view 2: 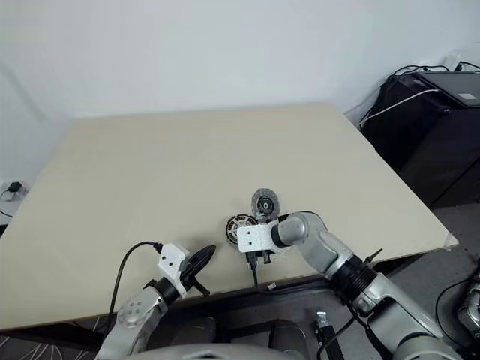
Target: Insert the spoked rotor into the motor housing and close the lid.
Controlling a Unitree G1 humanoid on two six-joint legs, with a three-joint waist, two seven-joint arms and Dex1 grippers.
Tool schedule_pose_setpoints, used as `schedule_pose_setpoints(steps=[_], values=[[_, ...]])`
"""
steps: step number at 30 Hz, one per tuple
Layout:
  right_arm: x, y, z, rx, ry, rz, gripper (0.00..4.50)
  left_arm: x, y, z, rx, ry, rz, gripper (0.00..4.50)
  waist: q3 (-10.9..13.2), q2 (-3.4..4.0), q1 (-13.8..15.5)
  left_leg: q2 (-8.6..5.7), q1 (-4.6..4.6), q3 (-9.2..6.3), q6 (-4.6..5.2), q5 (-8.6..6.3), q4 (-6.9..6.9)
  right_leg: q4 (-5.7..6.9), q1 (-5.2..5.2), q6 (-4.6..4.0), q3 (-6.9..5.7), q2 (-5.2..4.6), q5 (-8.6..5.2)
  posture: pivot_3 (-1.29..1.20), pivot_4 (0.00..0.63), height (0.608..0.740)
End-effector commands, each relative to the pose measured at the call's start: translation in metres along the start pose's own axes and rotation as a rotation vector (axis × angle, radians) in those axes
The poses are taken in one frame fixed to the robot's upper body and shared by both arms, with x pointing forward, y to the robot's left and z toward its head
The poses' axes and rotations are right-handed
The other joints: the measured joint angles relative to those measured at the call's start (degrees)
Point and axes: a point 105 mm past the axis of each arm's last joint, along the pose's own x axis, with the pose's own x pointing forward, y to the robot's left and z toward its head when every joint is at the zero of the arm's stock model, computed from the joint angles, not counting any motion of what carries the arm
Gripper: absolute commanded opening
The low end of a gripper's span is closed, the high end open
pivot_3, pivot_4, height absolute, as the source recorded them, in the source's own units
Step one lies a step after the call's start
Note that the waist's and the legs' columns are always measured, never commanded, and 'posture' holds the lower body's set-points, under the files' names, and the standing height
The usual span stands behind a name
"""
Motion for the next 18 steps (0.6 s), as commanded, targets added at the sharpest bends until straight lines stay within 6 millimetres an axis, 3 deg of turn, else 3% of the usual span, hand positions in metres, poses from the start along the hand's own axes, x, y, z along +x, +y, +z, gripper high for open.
schedule_pose_setpoints(steps=[1, 2, 8, 18], values=[[-0.006, -0.009, -0.002, -0.003, 0.005, -0.031, 0.35, 0.001, -0.001, 0.011, 0.004, -0.047, 0.005, 0.0, 0.0, -0.04, 0.1, 0.0, 0.0, 0.0, 0.0, 0.0, 0.0, -0.01, 0.0, 0.0, 0.0, -0.01, 0.0, 0.0, 0.0, 0.74], [-0.007, -0.009, -0.002, 0.001, 0.004, -0.036, 0.09, 0.001, -0.001, 0.011, 0.003, -0.047, 0.005, 0.0, 0.0, -0.04, 0.0, 0.0, 0.0, 0.0, 0.0, 0.0, 0.0, -0.01, 0.0, 0.0, -0.01, 0.0, 0.0, 0.0, 0.0, 0.74], [-0.009, -0.015, 0.003, 0.086, -0.038, -0.107, 0.08, 0.002, 0.0, 0.012, 0.006, -0.047, 0.004, 0.0, 0.0, -0.01, 0.0, 0.0, 0.0, 0.0, 0.0, 0.0, 0.0, 0.0, 0.0, 0.0, 0.0, -0.01, 0.0, 0.0, 0.0, 0.74], [-0.01, -0.012, 0.019, 0.502, -0.096, -0.148, 0.08, 0.003, -0.001, 0.013, 0.007, -0.046, -0.007, 0.0, 0.0, 0.01, 0.0, 0.02, -0.04, -0.01, -0.01, -0.01, -0.06, 0.0, -0.07, -0.05, 0.02, -0.03, 0.02, 0.0, 0.0, 0.74]])
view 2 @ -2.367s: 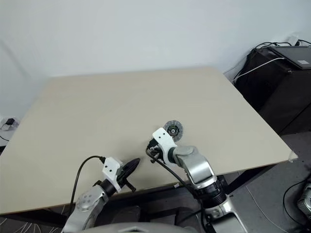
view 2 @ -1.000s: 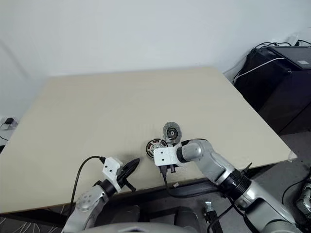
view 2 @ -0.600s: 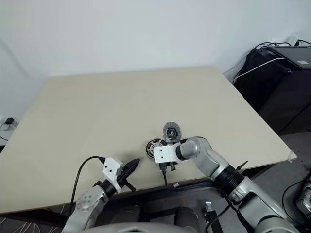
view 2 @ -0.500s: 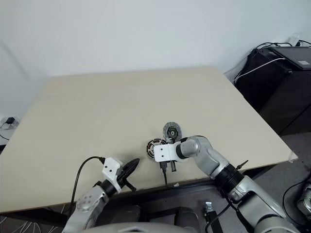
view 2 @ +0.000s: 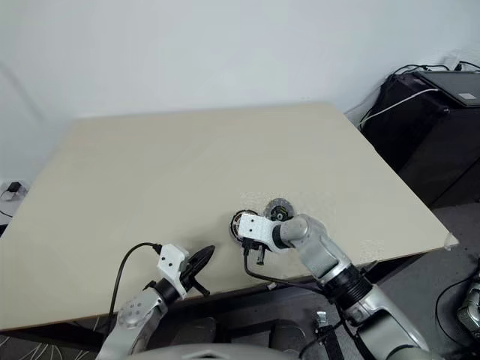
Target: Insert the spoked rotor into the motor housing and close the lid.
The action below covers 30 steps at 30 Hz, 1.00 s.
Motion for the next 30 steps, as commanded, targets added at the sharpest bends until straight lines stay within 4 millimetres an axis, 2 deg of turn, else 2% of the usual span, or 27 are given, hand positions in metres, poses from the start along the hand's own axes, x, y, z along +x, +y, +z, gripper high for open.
schedule_pose_setpoints(steps=[1, 11, 21, 23, 25, 26, 30], values=[[-0.009, -0.004, 0.019, 0.075, -0.045, -0.038, 0.08, 0.005, -0.002, 0.015, 0.01, -0.054, -0.016, 0.0, 0.0, 0.0, 0.0, 0.0, 0.0, 0.0, 0.0, 0.0, -0.01, 0.0, 0.0, 0.0, -0.01, -0.01, 0.0, 0.0, 0.0, 0.74], [-0.013, 0.015, 0.034, 0.12, -0.059, 0.046, 0.08, 0.004, -0.003, 0.012, 0.004, -0.047, -0.015, 0.0, 0.0, 0.03, -0.1, -0.01, -0.01, 0.0, 0.01, -0.01, -0.02, -0.02, -0.01, 0.0, -0.02, -0.02, 0.0, 0.0, 0.0, 0.74], [-0.001, 0.008, 0.036, 0.125, -0.073, 0.008, 0.08, 0.004, -0.003, 0.012, 0.002, -0.048, -0.011, 0.0, 0.0, 0.02, -0.1, -0.01, -0.01, 0.01, 0.01, 0.0, -0.02, -0.01, -0.01, 0.01, -0.03, 0.0, 0.0, 0.0, 0.0, 0.74], [0.002, 0.009, 0.042, 0.132, -0.093, 0.007, 0.79, 0.003, -0.003, 0.012, 0.001, -0.047, -0.01, 0.0, 0.0, 0.03, -0.1, -0.01, -0.01, 0.01, 0.0, 0.0, -0.02, -0.01, -0.01, 0.01, -0.03, 0.0, 0.0, 0.0, 0.0, 0.74], [0.004, 0.01, 0.046, 0.135, -0.11, 0.008, 1.23, 0.003, -0.003, 0.012, 0.001, -0.047, -0.011, 0.0, 0.0, 0.02, -0.2, -0.01, 0.0, 0.01, 0.0, 0.0, -0.02, -0.01, -0.01, 0.01, -0.02, 0.0, 0.0, 0.0, 0.0, 0.74], [0.004, 0.011, 0.05, 0.139, -0.124, 0.008, 1.63, 0.003, -0.003, 0.011, 0.001, -0.046, -0.011, 0.0, 0.0, 0.02, -0.1, -0.01, 0.0, 0.01, 0.0, 0.0, -0.02, -0.01, -0.01, 0.01, -0.03, 0.01, 0.0, 0.0, 0.0, 0.74], [0.004, 0.014, 0.071, 0.159, -0.214, 0.01, 2.96, 0.003, -0.003, 0.011, -0.002, -0.044, -0.014, 0.0, 0.0, 0.03, -0.1, -0.01, -0.01, 0.01, 0.0, 0.0, -0.04, -0.01, -0.01, 0.01, -0.03, 0.0, 0.0, 0.0, 0.0, 0.74]])
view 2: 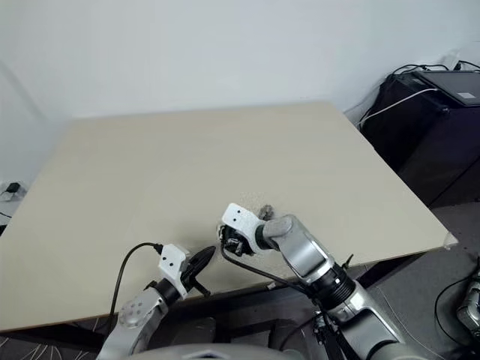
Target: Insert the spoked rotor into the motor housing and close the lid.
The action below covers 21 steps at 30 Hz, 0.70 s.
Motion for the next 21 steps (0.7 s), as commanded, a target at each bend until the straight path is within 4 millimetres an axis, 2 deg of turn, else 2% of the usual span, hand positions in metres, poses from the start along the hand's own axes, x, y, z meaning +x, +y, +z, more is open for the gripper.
schedule_pose_setpoints(steps=[1, 2, 5, 8, 11, 15, 19, 20, 21], values=[[-0.007, 0.0, 0.028, -0.023, -0.109, -0.021, 3.22, 0.003, -0.002, 0.012, 0.007, -0.052, -0.013, 0.0, 0.0, 0.0, 0.0, 0.0, 0.0, 0.0, 0.0, 0.0, 0.0, 0.0, 0.0, 0.0, 0.0, 0.0, 0.0, 0.0, 0.0, 0.74], [-0.007, 0.001, 0.032, -0.019, -0.129, -0.019, 3.52, 0.002, -0.002, 0.012, 0.006, -0.052, -0.013, 0.0, 0.0, 0.0, 0.0, -0.01, 0.0, 0.0, 0.0, 0.0, 0.0, 0.0, 0.0, 0.0, 0.0, -0.01, 0.0, 0.0, 0.0, 0.74], [-0.011, -0.001, 0.049, -0.017, -0.213, -0.053, 3.52, 0.002, -0.003, 0.012, 0.005, -0.051, -0.016, 0.0, 0.0, 0.01, 0.0, -0.01, 0.0, 0.01, 0.0, 0.0, -0.01, 0.0, 0.0, 0.0, 0.02, -0.02, 0.0, 0.0, 0.0, 0.74], [-0.019, -0.014, 0.067, -0.031, -0.326, -0.162, 3.52, 0.002, -0.003, 0.012, 0.004, -0.051, -0.022, 0.0, 0.0, 0.01, -0.1, -0.01, 0.0, 0.01, -0.01, 0.0, -0.06, 0.0, -0.02, 0.01, 0.02, 0.0, 0.0, 0.0, 0.0, 0.74], [-0.03, -0.03, 0.076, -0.045, -0.393, -0.279, 2.91, 0.002, -0.004, 0.012, 0.005, -0.051, -0.034, 0.0, 0.0, 0.02, 0.0, -0.01, 0.01, 0.02, -0.04, 0.01, -0.13, -0.01, -0.03, 0.01, 0.0, 0.01, 0.0, 0.0, 0.0, 0.74], [-0.047, -0.05, 0.071, -0.086, -0.416, -0.423, 1.62, 0.002, -0.005, 0.012, 0.008, -0.047, -0.045, 0.0, 0.0, 0.02, 0.0, -0.01, 0.01, 0.1, -0.05, 0.02, -0.17, -0.04, -0.06, 0.01, 0.05, 0.01, 0.0, 0.0, 0.0, 0.74], [-0.071, -0.074, 0.053, -0.122, -0.391, -0.587, 0.28, 0.001, -0.004, 0.012, 0.013, -0.044, -0.05, 0.0, 0.0, 0.02, 0.0, -0.01, 0.01, 0.11, -0.07, 0.03, -0.21, -0.05, -0.08, -0.01, 0.05, 0.02, -0.01, 0.0, 0.0, 0.74], [-0.078, -0.08, 0.047, -0.125, -0.378, -0.627, 0.02, 0.001, -0.004, 0.012, 0.014, -0.043, -0.052, 0.0, 0.0, 0.02, 0.0, -0.01, 0.01, 0.11, -0.07, 0.03, -0.21, -0.06, -0.08, -0.01, 0.04, 0.02, -0.01, 0.0, 0.0, 0.74], [-0.084, -0.086, 0.037, -0.112, -0.354, -0.666, 0.02, 0.0, -0.004, 0.012, 0.014, -0.043, -0.053, 0.0, 0.0, 0.03, 0.0, -0.01, 0.0, 0.12, -0.07, 0.03, -0.21, -0.07, -0.08, -0.01, 0.05, 0.01, -0.01, 0.0, 0.0, 0.74]])
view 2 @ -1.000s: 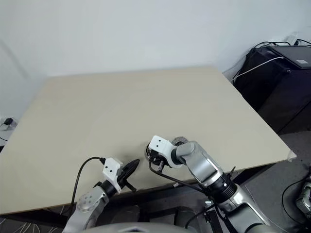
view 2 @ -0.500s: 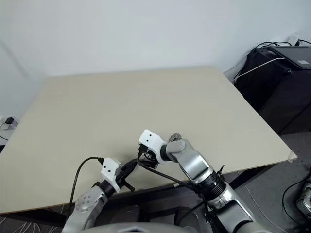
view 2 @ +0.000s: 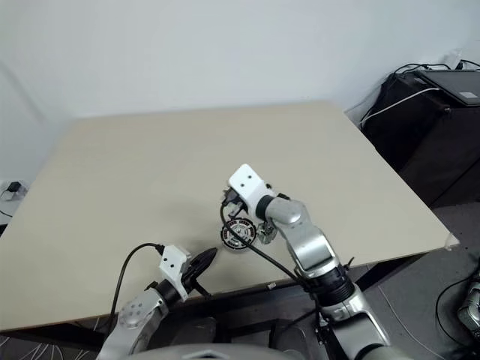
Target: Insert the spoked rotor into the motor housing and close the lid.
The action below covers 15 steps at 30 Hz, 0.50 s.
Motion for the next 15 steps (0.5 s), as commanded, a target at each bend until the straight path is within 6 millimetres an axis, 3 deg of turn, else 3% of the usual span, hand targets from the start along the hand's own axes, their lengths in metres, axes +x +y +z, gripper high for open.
schedule_pose_setpoints(steps=[1, 5, 8, 11, 15], values=[[-0.022, -0.038, -0.008, -0.063, 0.015, -0.172, 0.02, 0.001, -0.001, 0.013, 0.013, -0.049, -0.017, 0.0, 0.0, 0.0, 0.0, 0.0, 0.0, 0.02, 0.0, 0.0, 0.0, 0.0, 0.0, 0.0, 0.02, 0.0, 0.0, 0.0, 0.0, 0.74], [-0.053, -0.065, -0.046, -0.089, 0.151, -0.308, 0.02, 0.0, -0.001, 0.013, 0.01, -0.048, -0.016, 0.0, 0.0, 0.01, 0.0, 0.0, 0.01, 0.02, 0.01, 0.0, 0.01, -0.02, 0.01, 0.0, 0.02, -0.01, -0.01, 0.0, 0.0, 0.74], [-0.074, -0.07, -0.073, -0.081, 0.245, -0.357, 0.02, -0.001, -0.002, 0.013, 0.004, -0.047, -0.016, 0.0, 0.0, 0.03, 0.0, 0.01, 0.02, 0.01, 0.01, 0.0, 0.01, -0.01, 0.01, 0.0, 0.02, 0.0, -0.02, 0.0, 0.0, 0.74], [-0.088, -0.057, -0.096, -0.052, 0.32, -0.323, 0.02, -0.002, -0.003, 0.012, 0.002, -0.044, -0.019, 0.0, 0.0, 0.04, 0.0, 0.03, 0.04, 0.0, 0.02, 0.0, 0.01, -0.01, 0.03, 0.16, 0.02, 0.03, -0.14, 0.0, 0.0, 0.74], [-0.09, -0.028, -0.107, 0.026, 0.321, -0.236, 0.02, -0.001, -0.001, 0.013, 0.006, -0.041, -0.023, 0.0, 0.0, 0.1, -0.1, 0.05, 0.05, -0.02, 0.04, -0.01, 0.05, -0.01, 0.06, 0.27, 0.02, 0.04, -0.2, 0.0, 0.0, 0.74]])
